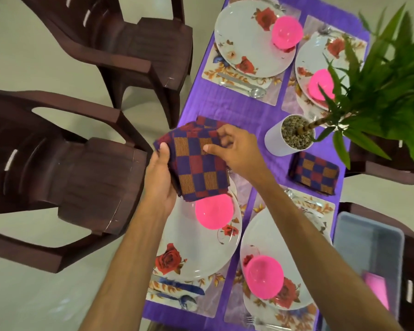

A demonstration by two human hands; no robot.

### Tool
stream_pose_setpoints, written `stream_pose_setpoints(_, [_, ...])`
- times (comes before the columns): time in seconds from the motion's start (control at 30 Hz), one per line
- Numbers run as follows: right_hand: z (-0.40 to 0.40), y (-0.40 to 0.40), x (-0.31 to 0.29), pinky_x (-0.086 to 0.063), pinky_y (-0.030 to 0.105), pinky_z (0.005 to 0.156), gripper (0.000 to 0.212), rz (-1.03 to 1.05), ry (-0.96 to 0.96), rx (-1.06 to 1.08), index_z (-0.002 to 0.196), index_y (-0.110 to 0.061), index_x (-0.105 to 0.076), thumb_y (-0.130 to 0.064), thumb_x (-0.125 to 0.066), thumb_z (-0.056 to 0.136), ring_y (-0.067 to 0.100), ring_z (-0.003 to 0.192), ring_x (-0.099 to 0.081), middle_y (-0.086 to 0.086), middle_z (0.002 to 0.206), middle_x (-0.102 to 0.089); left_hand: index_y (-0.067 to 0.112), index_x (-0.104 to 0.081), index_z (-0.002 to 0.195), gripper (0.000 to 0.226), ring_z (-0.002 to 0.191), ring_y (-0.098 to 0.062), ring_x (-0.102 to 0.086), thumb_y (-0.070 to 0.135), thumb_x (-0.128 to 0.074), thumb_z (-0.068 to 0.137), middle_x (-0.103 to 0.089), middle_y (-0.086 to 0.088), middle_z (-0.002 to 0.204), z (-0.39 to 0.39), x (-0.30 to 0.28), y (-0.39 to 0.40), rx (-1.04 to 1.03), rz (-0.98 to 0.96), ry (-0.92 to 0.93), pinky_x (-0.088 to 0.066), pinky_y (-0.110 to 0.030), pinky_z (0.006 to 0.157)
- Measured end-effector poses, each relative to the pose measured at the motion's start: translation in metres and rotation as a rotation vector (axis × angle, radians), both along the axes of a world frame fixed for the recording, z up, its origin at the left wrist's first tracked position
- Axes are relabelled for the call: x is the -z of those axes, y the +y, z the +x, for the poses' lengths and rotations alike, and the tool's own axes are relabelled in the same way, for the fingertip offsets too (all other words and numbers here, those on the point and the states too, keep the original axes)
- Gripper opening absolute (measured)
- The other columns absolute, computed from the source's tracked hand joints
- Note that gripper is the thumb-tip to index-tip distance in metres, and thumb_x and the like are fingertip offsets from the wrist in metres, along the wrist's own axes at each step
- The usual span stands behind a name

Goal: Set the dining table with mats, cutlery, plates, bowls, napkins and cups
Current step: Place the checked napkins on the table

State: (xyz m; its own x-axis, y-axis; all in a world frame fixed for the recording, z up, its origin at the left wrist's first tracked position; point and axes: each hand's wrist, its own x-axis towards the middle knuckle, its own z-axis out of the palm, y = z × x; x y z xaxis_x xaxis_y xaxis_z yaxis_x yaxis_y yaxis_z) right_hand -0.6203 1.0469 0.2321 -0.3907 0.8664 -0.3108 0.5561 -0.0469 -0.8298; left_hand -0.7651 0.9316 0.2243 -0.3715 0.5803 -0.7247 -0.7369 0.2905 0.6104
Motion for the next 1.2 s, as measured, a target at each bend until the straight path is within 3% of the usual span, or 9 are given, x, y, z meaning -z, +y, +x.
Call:
stream_pose_setpoints(0.17, [0.004,0.041,0.013,-0.063,0.038,0.065,0.025,-0.439,0.380,0.437,0.119,-0.010,-0.065,-0.010,-0.072,0.095,0.019,0.084,-0.077,0.007,0.101,-0.078,0.030,-0.055,0.144,0.044,0.118,-0.025,-0.072,0.053,-0.043,0.108,-0.074,0.000,0.130,-0.033,0.003,-0.002,-0.157,0.012,0.020,-0.054,-0.059,0.103])
stream_pose_setpoints(0.37, [0.002,0.127,0.065,-0.055,0.059,0.097,0.036,-0.659,0.834,0.885,0.137,0.003,-0.056,0.004,-0.054,0.101,0.039,0.118,-0.068,0.025,0.127,-0.068,0.037,-0.060,0.136,0.038,0.112,-0.020,-0.075,0.056,-0.042,0.107,-0.075,0.006,0.125,-0.063,0.001,-0.015,-0.191,-0.023,0.055,-0.058,-0.056,0.094])
stream_pose_setpoints(0.47, [0.003,0.149,0.098,-0.059,0.051,0.086,0.016,-0.583,0.719,0.896,0.112,-0.002,-0.067,-0.002,-0.066,0.096,0.036,0.103,-0.071,0.020,0.107,-0.073,0.037,-0.057,0.140,0.039,0.112,-0.017,-0.074,0.054,-0.041,0.108,-0.075,0.008,0.127,-0.069,0.002,-0.026,-0.202,-0.038,0.095,-0.060,-0.051,0.088])
stream_pose_setpoints(0.57, [0.006,0.138,0.120,-0.058,0.034,0.097,0.032,-0.695,0.499,0.720,0.106,-0.013,-0.076,-0.031,-0.083,0.081,0.021,0.112,-0.069,0.010,0.117,-0.069,0.037,-0.057,0.139,0.038,0.108,-0.014,-0.075,0.054,-0.042,0.108,-0.076,0.010,0.124,-0.069,0.003,-0.039,-0.202,-0.070,0.104,-0.059,-0.049,0.085])
stream_pose_setpoints(0.63, [0.002,0.135,0.122,-0.062,0.027,0.083,0.029,-0.628,0.530,0.801,0.116,0.003,-0.067,-0.009,-0.074,0.090,0.022,0.095,-0.074,0.016,0.112,-0.070,0.036,-0.057,0.139,0.039,0.107,-0.013,-0.076,0.055,-0.043,0.107,-0.076,0.011,0.123,-0.069,0.003,-0.045,-0.204,-0.086,0.108,-0.059,-0.048,0.085])
stream_pose_setpoints(0.73, [-0.003,0.145,0.124,-0.065,0.038,0.077,0.026,-0.614,0.518,0.909,0.116,0.010,-0.061,0.012,-0.066,0.090,0.036,0.086,-0.074,0.024,0.107,-0.068,0.035,-0.057,0.140,0.043,0.107,-0.013,-0.075,0.057,-0.044,0.106,-0.076,0.011,0.122,-0.067,0.004,-0.052,-0.190,-0.099,0.119,-0.058,-0.050,0.089])
stream_pose_setpoints(0.87, [-0.003,0.136,0.118,-0.065,0.037,0.075,0.030,-0.633,0.542,0.884,0.119,0.012,-0.060,0.016,-0.063,0.089,0.040,0.089,-0.074,0.024,0.113,-0.066,0.035,-0.057,0.141,0.045,0.111,-0.015,-0.075,0.060,-0.044,0.105,-0.075,0.009,0.125,-0.064,0.003,-0.054,-0.173,-0.104,0.120,-0.057,-0.054,0.095])
stream_pose_setpoints(1.0, [-0.005,0.129,0.118,-0.063,0.042,0.087,0.020,-0.683,0.560,0.749,0.110,0.010,-0.065,0.016,-0.059,0.092,0.034,0.072,-0.078,0.022,0.110,-0.071,0.036,-0.058,0.140,0.045,0.111,-0.017,-0.074,0.060,-0.043,0.105,-0.075,0.009,0.125,-0.060,-0.002,-0.054,-0.161,-0.099,0.120,-0.058,-0.053,0.093])
stream_pose_setpoints(1.2, [-0.002,0.131,0.116,-0.063,0.030,0.070,0.029,-0.634,0.484,0.803,0.122,0.008,-0.062,0.009,-0.065,0.093,0.039,0.081,-0.078,0.023,0.117,-0.069,0.034,-0.059,0.138,0.044,0.109,-0.015,-0.075,0.059,-0.044,0.105,-0.076,0.011,0.121,-0.055,-0.012,-0.061,-0.185,-0.097,0.152,-0.058,-0.053,0.094])
